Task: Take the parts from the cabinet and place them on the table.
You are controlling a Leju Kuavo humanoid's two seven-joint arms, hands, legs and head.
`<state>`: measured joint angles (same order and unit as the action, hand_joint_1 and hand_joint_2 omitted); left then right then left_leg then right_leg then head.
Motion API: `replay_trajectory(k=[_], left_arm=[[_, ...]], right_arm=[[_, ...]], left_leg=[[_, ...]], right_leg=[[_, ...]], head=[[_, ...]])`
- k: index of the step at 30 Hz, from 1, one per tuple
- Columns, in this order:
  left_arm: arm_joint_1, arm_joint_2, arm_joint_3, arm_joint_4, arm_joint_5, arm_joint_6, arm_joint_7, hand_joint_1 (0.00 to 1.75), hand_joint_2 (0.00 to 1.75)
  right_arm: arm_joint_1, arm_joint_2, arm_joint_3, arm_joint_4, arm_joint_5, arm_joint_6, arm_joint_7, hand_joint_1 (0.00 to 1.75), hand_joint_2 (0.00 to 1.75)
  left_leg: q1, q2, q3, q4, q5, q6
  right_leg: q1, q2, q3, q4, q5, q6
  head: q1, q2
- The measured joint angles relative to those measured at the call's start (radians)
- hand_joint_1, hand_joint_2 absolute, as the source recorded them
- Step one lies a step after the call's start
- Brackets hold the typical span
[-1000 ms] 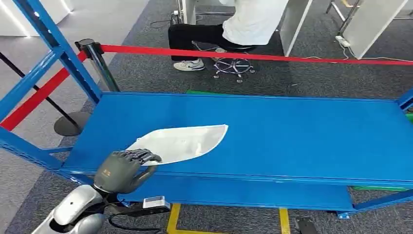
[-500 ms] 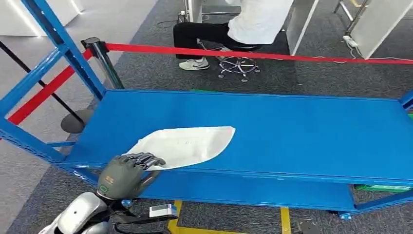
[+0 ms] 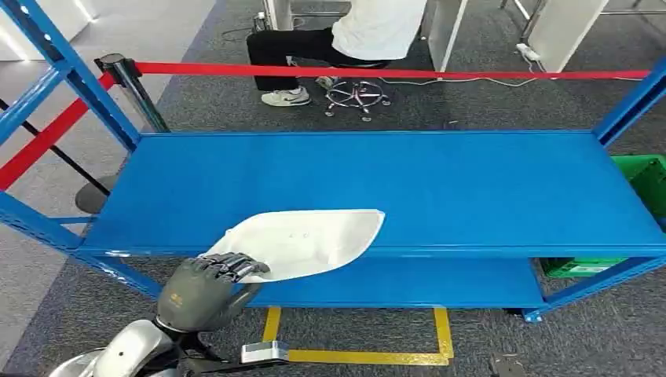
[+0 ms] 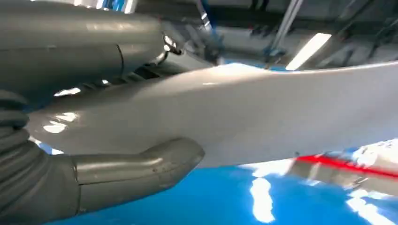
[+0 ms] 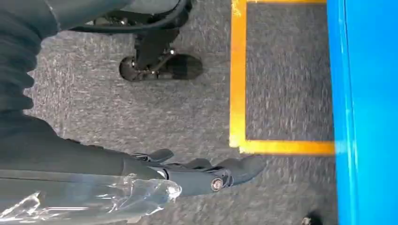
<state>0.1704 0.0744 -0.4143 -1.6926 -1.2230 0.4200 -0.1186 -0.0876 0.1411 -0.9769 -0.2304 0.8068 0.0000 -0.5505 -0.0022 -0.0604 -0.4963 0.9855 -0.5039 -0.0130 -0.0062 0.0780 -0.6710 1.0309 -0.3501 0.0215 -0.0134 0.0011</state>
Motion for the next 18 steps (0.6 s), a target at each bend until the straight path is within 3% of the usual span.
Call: replay_trajectory(k=[2, 3, 4, 5, 7, 8, 9, 10, 12, 13, 14, 15, 18], left_arm=[[0.001, -0.001, -0.002, 0.000, 0.000, 0.000, 0.000, 1.75, 1.75], [0.000, -0.003, -0.002, 0.000, 0.000, 0.000, 0.000, 1.75, 1.75], [-0.001, -0.003, -0.002, -0.001, 0.001, 0.000, 0.002, 1.75, 1.75], [0.003, -0.005, -0.002, -0.002, 0.003, 0.002, 0.005, 1.75, 1.75], [0.007, -0.006, -0.003, -0.003, 0.007, 0.002, 0.008, 1.75, 1.75], [0.007, -0.006, -0.004, -0.003, 0.010, 0.002, 0.009, 1.75, 1.75], [0.008, -0.006, -0.006, -0.003, 0.010, 0.003, 0.011, 1.75, 1.75], [0.008, -0.007, -0.008, -0.002, 0.011, 0.003, 0.013, 1.75, 1.75], [0.007, -0.010, -0.009, -0.002, 0.015, 0.005, 0.016, 1.75, 1.75], [0.005, -0.011, -0.009, -0.003, 0.022, 0.005, 0.016, 1.75, 1.75], [0.006, -0.013, -0.009, -0.003, 0.028, 0.006, 0.017, 1.75, 1.75], [0.004, -0.013, -0.009, -0.003, 0.033, 0.006, 0.017, 1.75, 1.75], [0.001, -0.026, -0.012, -0.003, 0.048, 0.014, 0.016, 1.75, 1.75]], right_arm=[[0.007, 0.000, -0.003, 0.000, -0.001, 0.002, 0.000, 0.00, 1.75], [0.010, -0.001, -0.005, 0.000, -0.002, 0.005, 0.000, 0.00, 1.75], [0.012, -0.002, -0.006, 0.000, -0.003, 0.012, 0.000, 0.00, 1.75], [0.012, -0.002, -0.008, 0.000, -0.003, 0.020, 0.000, 0.00, 1.75], [0.009, -0.002, -0.011, 0.000, -0.002, 0.033, 0.000, 0.00, 1.75], [0.009, -0.002, -0.013, 0.000, -0.002, 0.036, 0.000, 0.00, 1.75], [0.010, -0.002, -0.013, 0.000, -0.002, 0.039, 0.000, 0.00, 1.75], [0.011, -0.002, -0.015, 0.000, -0.002, 0.042, 0.001, 0.00, 1.75], [0.010, -0.005, -0.019, 0.000, -0.001, 0.045, 0.003, 0.00, 1.75], [0.006, -0.004, -0.021, 0.000, -0.001, 0.046, 0.003, 0.00, 1.75], [-0.001, -0.003, -0.021, 0.000, -0.001, 0.050, 0.004, 0.00, 1.75], [-0.005, -0.003, -0.022, 0.000, -0.002, 0.050, 0.005, 0.00, 1.75], [0.002, -0.003, -0.023, 0.000, -0.003, 0.053, 0.006, 0.00, 1.75]], left_leg=[[-0.006, 0.017, -0.004, 0.000, 0.011, 0.011], [0.004, 0.032, -0.010, -0.010, 0.026, 0.019], [0.004, 0.042, -0.016, -0.011, 0.036, 0.024], [0.004, 0.052, -0.027, -0.011, 0.045, 0.031], [0.004, 0.076, -0.050, -0.011, 0.063, 0.030], [0.004, 0.088, -0.064, -0.010, 0.074, 0.029], [0.005, 0.100, -0.076, -0.010, 0.083, 0.027], [0.006, 0.112, -0.089, -0.009, 0.092, 0.024], [0.010, 0.134, -0.112, -0.003, 0.107, 0.012], [0.006, 0.142, -0.118, 0.007, 0.112, 0.004], [0.003, 0.151, -0.125, 0.012, 0.114, -0.002], [-0.002, 0.162, -0.123, 0.015, 0.119, -0.004], [0.003, 0.188, -0.122, 0.014, 0.134, -0.012]], right_leg=[[-0.004, 0.017, -0.002, -0.015, 0.020, 0.016], [-0.006, 0.024, -0.009, -0.018, 0.029, 0.021], [-0.003, -0.011, -0.020, 0.001, -0.006, 0.022], [-0.002, -0.042, -0.040, 0.055, -0.072, 0.024], [-0.005, -0.066, -0.077, 0.204, -0.183, 0.033], [-0.006, -0.070, -0.085, 0.268, -0.207, 0.037], [-0.007, -0.070, -0.078, 0.295, -0.199, 0.040], [-0.009, -0.071, -0.051, 0.284, -0.168, 0.044], [-0.013, -0.091, 0.060, 0.159, -0.107, 0.056], [-0.016, -0.134, 0.126, 0.067, -0.126, 0.067], [-0.003, -0.153, 0.168, 0.009, -0.158, 0.069], [-0.006, -0.144, 0.155, 0.008, -0.157, 0.041], [-0.004, -0.116, 0.129, 0.011, -0.146, 0.006]], head=[[-0.001, 0.000], [-0.002, 0.000], [-0.001, 0.000], [0.007, 0.000], [0.006, 0.000], [0.008, 0.000], [0.009, 0.000], [0.009, 0.000], [0.009, 0.000], [0.010, 0.000], [0.018, 0.000], [0.011, 0.000], [0.008, 0.000]])
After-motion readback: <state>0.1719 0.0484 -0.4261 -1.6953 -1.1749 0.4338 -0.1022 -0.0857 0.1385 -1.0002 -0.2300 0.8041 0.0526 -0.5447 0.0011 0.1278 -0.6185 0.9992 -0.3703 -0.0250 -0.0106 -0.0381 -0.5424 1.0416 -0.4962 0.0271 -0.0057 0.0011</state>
